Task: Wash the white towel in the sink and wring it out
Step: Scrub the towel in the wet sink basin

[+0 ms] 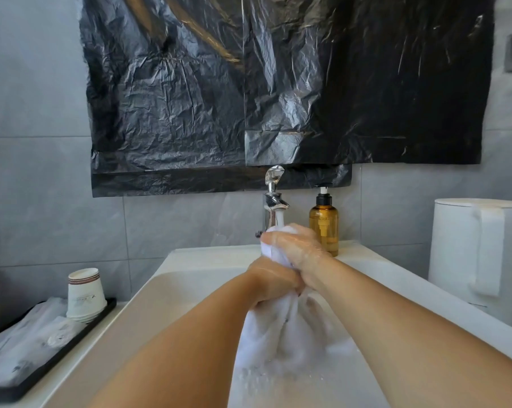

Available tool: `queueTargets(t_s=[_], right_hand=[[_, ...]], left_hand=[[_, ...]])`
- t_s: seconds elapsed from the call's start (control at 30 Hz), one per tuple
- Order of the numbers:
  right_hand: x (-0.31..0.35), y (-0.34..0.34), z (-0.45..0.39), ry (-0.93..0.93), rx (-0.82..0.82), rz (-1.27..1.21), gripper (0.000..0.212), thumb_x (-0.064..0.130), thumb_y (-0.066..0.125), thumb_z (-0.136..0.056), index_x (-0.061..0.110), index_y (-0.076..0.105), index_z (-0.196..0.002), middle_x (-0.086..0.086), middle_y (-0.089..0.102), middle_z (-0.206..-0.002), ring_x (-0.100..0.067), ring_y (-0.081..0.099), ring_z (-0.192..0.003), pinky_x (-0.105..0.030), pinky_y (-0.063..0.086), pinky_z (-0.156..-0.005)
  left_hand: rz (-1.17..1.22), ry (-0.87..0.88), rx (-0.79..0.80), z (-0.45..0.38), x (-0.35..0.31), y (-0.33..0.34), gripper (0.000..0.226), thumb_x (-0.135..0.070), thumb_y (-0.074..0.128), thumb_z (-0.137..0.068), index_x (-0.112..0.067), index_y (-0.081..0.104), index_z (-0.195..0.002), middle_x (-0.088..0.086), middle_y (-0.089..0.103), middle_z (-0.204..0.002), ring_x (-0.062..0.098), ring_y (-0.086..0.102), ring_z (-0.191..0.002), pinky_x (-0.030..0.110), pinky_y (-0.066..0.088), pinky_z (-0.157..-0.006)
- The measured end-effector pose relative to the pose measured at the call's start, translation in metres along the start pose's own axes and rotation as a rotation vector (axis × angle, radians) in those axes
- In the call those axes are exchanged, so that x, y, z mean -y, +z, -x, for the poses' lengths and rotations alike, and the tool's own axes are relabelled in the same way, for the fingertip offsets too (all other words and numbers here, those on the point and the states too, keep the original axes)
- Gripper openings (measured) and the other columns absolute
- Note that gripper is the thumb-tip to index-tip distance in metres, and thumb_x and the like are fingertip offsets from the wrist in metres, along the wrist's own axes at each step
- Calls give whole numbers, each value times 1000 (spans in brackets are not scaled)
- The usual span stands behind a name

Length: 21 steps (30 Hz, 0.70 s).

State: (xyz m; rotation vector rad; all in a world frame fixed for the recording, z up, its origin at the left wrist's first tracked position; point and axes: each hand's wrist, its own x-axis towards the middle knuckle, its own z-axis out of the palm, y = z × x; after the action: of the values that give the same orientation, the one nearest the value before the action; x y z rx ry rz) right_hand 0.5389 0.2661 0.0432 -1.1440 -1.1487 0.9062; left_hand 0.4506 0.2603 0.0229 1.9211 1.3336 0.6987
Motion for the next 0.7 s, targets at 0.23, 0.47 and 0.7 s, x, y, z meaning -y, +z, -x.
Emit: queueTargets(t_s=[0.23, 0.47, 0.7], right_hand=[[-18, -4, 10, 128, 498, 200, 82, 50, 89, -60, 3, 62, -121, -19, 69, -116, -33, 65, -110, -49, 47, -103], [-20, -1, 7, 111, 448, 659, 65, 29, 84, -44, 18, 66, -106, -6, 75, -97, -25, 72, -91, -46, 58, -86], [-7, 14, 20, -97, 333, 820, 20, 20, 71, -70, 19, 57, -85, -8, 67, -89, -23, 65, -80, -37, 54, -73]], left_hand=[[754, -123, -287, -11, 11, -28, 27, -26, 74, -55, -11, 75, -77, 9, 74, -73, 21, 70, -60, 39, 60, -70], [1071, 1, -235, -5, 4, -31, 10, -12, 71, -81, -3, 71, -86, 7, 77, -82, 20, 74, -82, 37, 56, -88], [1017, -87, -460, -5, -8, -36, 18, -14, 71, -78, -12, 56, -88, 7, 65, -71, 25, 66, -71, 35, 54, -69]])
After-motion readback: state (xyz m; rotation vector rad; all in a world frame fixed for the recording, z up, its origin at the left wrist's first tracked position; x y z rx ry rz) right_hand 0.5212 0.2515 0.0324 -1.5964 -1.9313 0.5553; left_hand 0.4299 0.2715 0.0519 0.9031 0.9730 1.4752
